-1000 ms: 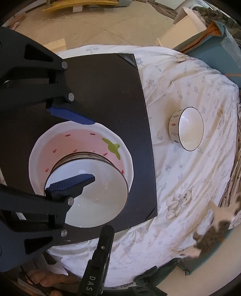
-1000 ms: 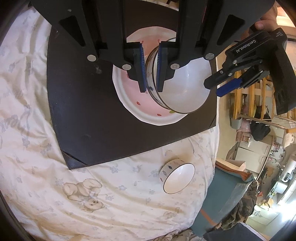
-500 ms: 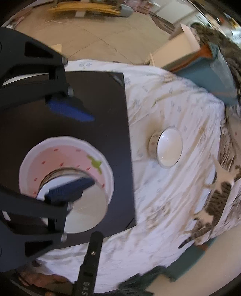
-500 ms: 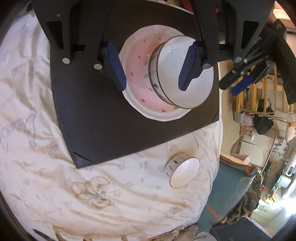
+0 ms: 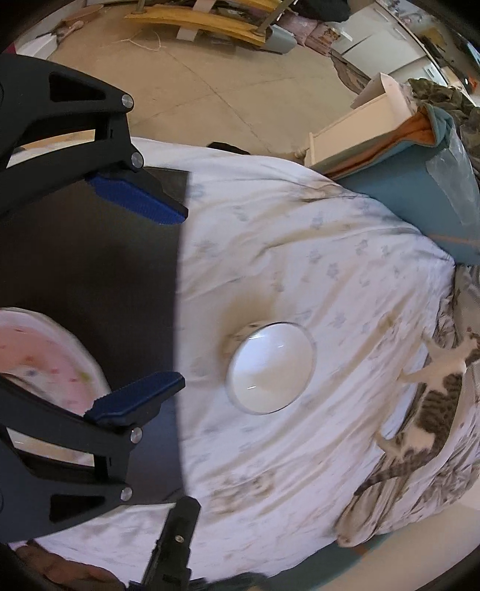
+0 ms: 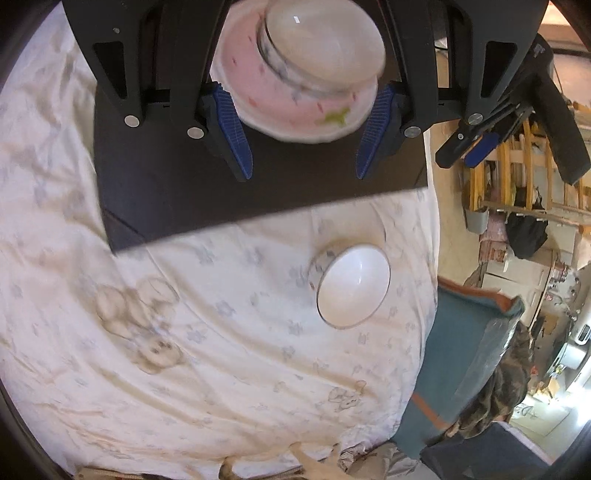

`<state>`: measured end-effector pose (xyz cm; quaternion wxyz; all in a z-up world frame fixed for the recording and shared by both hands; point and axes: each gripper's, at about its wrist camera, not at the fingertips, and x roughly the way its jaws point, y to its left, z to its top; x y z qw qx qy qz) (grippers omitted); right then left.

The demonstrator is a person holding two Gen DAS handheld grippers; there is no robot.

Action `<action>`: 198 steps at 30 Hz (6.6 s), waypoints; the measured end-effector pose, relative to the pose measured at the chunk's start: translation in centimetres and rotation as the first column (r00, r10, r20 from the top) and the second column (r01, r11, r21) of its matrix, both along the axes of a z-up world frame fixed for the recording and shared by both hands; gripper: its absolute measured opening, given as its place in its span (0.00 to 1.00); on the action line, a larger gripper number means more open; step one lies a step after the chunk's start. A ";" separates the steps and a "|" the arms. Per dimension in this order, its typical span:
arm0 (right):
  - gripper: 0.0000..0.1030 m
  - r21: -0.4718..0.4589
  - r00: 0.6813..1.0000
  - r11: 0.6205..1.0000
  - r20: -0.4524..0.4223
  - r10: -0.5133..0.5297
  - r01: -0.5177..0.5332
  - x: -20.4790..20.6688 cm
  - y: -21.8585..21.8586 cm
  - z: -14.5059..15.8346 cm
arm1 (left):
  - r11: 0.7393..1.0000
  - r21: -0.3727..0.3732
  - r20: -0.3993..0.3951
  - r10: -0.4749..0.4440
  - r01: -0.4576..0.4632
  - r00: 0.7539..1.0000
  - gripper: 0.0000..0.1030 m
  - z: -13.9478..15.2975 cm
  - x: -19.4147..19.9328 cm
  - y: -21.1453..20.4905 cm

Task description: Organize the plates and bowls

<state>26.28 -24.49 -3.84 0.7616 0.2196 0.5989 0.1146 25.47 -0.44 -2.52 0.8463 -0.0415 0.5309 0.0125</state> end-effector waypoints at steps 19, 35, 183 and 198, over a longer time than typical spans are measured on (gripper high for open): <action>0.52 -0.060 0.993 0.997 -0.108 0.043 -0.049 13.1 4.2 -8.8 | 0.998 -0.056 -0.093 -0.018 0.013 0.996 0.40 -8.0 11.7 -1.1; 0.17 -0.119 0.983 0.984 -0.139 0.116 -0.133 13.8 8.0 -11.8 | 0.996 -0.080 -0.174 -0.063 0.050 0.983 0.07 -10.7 12.1 -2.4; 1.00 -0.287 0.812 0.956 0.572 0.116 0.065 -31.4 1.4 4.9 | 0.994 0.042 0.358 -0.105 0.096 0.928 1.00 4.3 -29.0 -2.9; 1.00 -0.336 0.822 0.938 0.556 0.124 0.086 -30.8 2.1 3.9 | 0.995 0.041 0.291 -0.097 0.089 0.952 1.00 2.4 -28.7 -2.6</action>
